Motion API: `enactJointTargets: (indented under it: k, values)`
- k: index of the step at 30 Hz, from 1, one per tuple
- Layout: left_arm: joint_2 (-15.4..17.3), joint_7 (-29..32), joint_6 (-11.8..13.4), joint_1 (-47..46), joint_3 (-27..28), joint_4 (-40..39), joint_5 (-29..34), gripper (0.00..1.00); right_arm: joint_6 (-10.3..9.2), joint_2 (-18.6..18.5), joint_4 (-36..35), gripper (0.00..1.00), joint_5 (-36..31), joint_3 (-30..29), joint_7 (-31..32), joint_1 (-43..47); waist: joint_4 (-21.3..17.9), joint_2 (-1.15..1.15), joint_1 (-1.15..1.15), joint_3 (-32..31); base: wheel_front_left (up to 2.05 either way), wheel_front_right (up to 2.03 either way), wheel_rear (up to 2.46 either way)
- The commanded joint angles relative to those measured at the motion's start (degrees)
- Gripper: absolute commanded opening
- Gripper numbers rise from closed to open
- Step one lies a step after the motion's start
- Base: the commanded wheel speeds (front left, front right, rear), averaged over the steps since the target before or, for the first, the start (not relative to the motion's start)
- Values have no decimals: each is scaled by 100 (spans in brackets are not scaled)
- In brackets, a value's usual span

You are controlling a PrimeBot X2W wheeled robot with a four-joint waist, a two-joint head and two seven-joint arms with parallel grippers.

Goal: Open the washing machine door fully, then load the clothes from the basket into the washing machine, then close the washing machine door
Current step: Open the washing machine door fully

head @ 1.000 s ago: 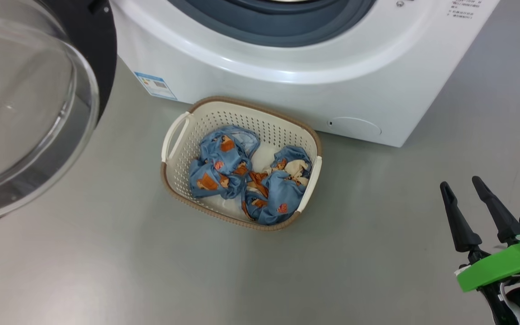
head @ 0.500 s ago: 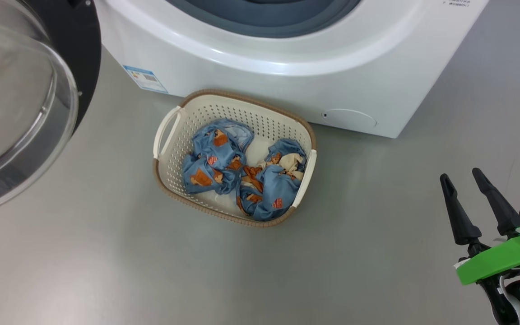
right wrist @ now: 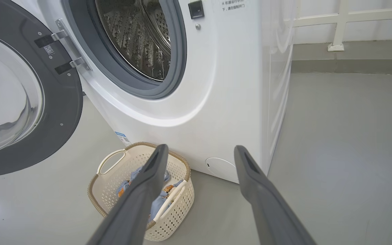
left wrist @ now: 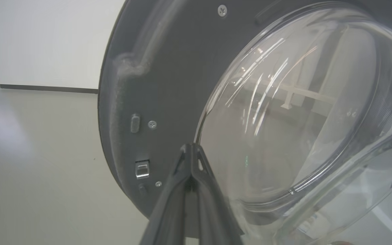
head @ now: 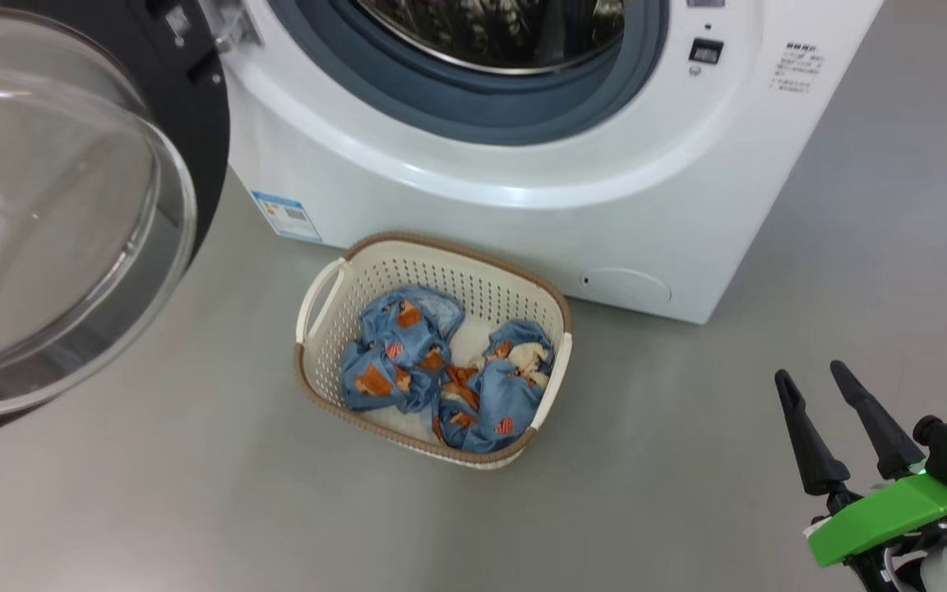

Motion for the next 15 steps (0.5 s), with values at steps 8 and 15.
enactJointTargets:
  k: [8,15]
  values:
    - [-64,-32,-14,1260,-519,-1125,-350,38,9,1,-80,100,45,129,-69,316,54,0,0,-622,0,0,0]
    - [-296,-32,-14,1906,-1036,-1772,-685,100,9,18,-111,100,55,91,-69,389,-73,0,0,-739,0,0,0]
